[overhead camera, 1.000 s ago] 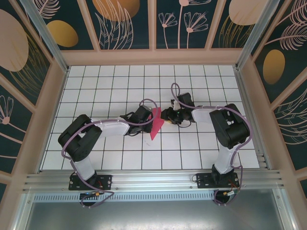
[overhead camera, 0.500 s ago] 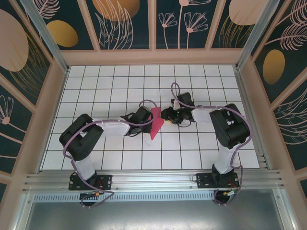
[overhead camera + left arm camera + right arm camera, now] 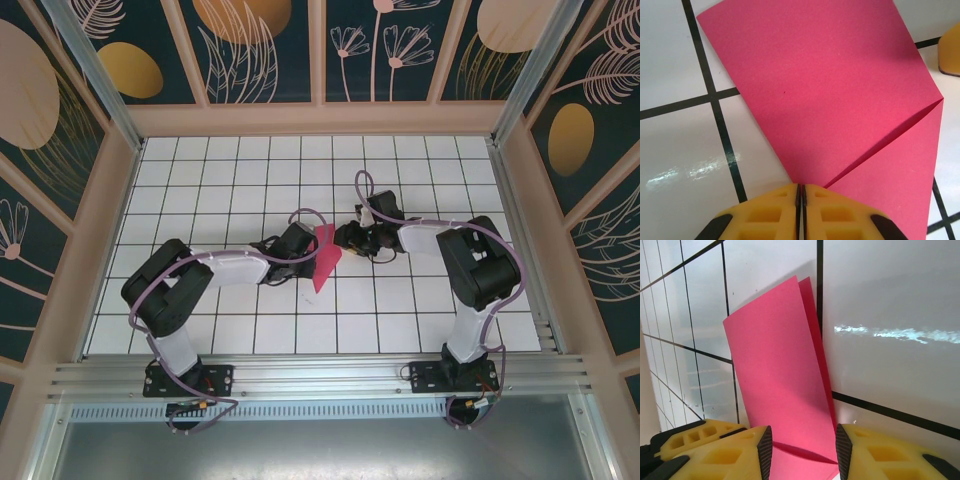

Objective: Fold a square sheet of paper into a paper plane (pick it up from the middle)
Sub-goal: Fourth fold the wing at the center of the table.

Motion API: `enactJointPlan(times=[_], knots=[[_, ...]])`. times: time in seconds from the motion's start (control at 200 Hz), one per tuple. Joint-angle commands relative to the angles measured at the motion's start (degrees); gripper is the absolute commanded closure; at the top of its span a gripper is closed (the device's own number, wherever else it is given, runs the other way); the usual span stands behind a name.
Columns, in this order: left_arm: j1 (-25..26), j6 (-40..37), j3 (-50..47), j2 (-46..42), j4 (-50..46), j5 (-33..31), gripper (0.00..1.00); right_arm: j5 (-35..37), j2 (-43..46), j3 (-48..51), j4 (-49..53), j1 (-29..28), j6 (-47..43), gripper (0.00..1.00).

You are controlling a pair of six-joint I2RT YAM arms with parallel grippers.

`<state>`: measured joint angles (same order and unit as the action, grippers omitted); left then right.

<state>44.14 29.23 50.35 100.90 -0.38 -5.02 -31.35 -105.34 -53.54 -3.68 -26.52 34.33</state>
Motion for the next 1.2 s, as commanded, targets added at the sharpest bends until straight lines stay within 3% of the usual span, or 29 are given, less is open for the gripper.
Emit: enactJointPlan(times=[0.0, 0.896, 1.196], knots=[[0.0, 0.4, -0.5, -4.1, 0.3, -0.6, 0.86, 0.8, -0.9, -1.1, 1.0, -0.3, -1.4, 0.58], [0.0, 0.5, -1.0, -3.1, -0.2, -1.6, 0.87, -4.1, -1.4, -0.9, -1.4, -1.8, -0.4, 0.59], [0.0, 0.6, -1.0, 1.2, -0.2, -1.5, 0.90, -5.5, -1.3, -0.3, -2.0, -2.0, -1.2, 0.63]])
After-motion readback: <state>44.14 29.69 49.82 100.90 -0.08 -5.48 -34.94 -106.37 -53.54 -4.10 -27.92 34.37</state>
